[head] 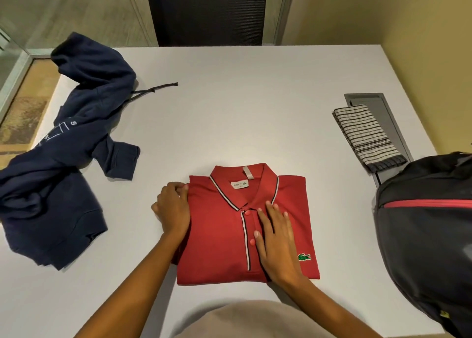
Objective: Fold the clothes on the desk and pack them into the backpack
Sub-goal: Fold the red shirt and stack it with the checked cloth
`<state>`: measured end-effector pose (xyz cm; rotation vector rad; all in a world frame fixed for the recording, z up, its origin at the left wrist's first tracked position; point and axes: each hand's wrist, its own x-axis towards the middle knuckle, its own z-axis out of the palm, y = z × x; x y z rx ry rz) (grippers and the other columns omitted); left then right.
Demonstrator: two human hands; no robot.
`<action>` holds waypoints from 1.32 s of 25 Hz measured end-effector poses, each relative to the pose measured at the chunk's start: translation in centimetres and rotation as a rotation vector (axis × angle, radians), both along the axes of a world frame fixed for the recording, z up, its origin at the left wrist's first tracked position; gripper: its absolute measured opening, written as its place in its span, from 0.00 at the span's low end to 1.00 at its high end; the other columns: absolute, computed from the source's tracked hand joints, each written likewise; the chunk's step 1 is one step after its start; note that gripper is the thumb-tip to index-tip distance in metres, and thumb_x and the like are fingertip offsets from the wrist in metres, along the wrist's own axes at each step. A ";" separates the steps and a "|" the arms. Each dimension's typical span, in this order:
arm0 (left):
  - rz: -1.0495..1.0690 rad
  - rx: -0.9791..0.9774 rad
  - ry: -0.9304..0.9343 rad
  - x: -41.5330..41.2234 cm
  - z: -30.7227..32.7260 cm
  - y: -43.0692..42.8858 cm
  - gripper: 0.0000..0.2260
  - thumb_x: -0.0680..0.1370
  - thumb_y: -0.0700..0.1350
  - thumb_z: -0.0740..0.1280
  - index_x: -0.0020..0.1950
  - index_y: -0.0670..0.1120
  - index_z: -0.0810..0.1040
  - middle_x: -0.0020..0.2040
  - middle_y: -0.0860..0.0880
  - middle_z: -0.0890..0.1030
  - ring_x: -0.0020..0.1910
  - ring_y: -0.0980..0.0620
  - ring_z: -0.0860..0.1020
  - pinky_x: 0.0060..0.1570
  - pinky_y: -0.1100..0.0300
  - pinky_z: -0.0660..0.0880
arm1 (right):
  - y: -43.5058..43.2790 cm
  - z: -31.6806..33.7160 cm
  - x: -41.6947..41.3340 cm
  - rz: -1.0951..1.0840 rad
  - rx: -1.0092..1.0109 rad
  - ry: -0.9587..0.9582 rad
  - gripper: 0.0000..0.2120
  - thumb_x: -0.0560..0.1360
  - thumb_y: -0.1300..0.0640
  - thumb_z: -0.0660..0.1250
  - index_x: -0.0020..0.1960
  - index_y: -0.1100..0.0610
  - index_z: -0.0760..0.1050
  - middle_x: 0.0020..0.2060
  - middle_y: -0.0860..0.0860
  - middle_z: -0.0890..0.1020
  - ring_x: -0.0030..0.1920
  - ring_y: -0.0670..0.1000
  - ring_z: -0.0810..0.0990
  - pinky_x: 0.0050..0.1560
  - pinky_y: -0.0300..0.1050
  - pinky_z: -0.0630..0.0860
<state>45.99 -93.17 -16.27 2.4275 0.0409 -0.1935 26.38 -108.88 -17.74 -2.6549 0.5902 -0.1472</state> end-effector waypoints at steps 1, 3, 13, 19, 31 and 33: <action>-0.010 -0.007 0.045 0.2 0.3 0.1 0.09 0.80 0.49 0.63 0.56 0.46 0.77 0.50 0.51 0.78 0.53 0.49 0.75 0.54 0.57 0.57 | 0.2 0.4 1.0 0.054 -0.003 -0.043 0.22 0.81 0.52 0.55 0.74 0.56 0.65 0.75 0.54 0.63 0.76 0.53 0.59 0.76 0.52 0.50; -0.066 -0.097 0.057 0.6 0.9 -0.1 0.06 0.78 0.47 0.67 0.53 0.47 0.79 0.47 0.53 0.78 0.50 0.52 0.75 0.54 0.56 0.60 | 0.4 1.2 3.3 0.156 -0.003 -0.114 0.21 0.80 0.58 0.59 0.72 0.58 0.67 0.73 0.56 0.67 0.75 0.55 0.62 0.75 0.53 0.55; -0.766 -0.071 -0.084 6.2 -0.9 -3.7 0.07 0.82 0.45 0.58 0.56 0.45 0.74 0.52 0.52 0.80 0.51 0.52 0.77 0.55 0.63 0.69 | -4.0 -1.3 4.2 0.162 0.000 -0.041 0.23 0.82 0.51 0.57 0.75 0.56 0.64 0.76 0.55 0.61 0.77 0.52 0.57 0.77 0.51 0.53; -0.667 0.042 -0.158 6.7 -1.8 -2.0 0.06 0.83 0.49 0.57 0.51 0.48 0.71 0.41 0.54 0.76 0.42 0.53 0.73 0.59 0.60 0.59 | -5.0 -0.7 5.2 0.036 -0.150 -0.128 0.10 0.77 0.53 0.64 0.50 0.60 0.76 0.57 0.57 0.78 0.59 0.56 0.74 0.61 0.56 0.72; -0.570 -0.027 -0.095 6.0 -1.1 -2.6 0.03 0.81 0.46 0.62 0.50 0.48 0.74 0.46 0.53 0.75 0.48 0.54 0.71 0.52 0.57 0.56 | -2.3 2.3 15.8 -0.173 0.279 0.071 0.09 0.76 0.49 0.65 0.50 0.52 0.80 0.42 0.47 0.82 0.53 0.52 0.75 0.50 0.47 0.56; -0.516 -0.021 -0.068 6.1 -1.3 -2.4 0.03 0.81 0.46 0.62 0.50 0.48 0.73 0.46 0.53 0.76 0.48 0.53 0.70 0.52 0.57 0.57 | -2.3 2.4 15.2 -0.301 0.261 -0.110 0.07 0.76 0.52 0.66 0.47 0.53 0.80 0.40 0.47 0.82 0.47 0.52 0.77 0.49 0.46 0.57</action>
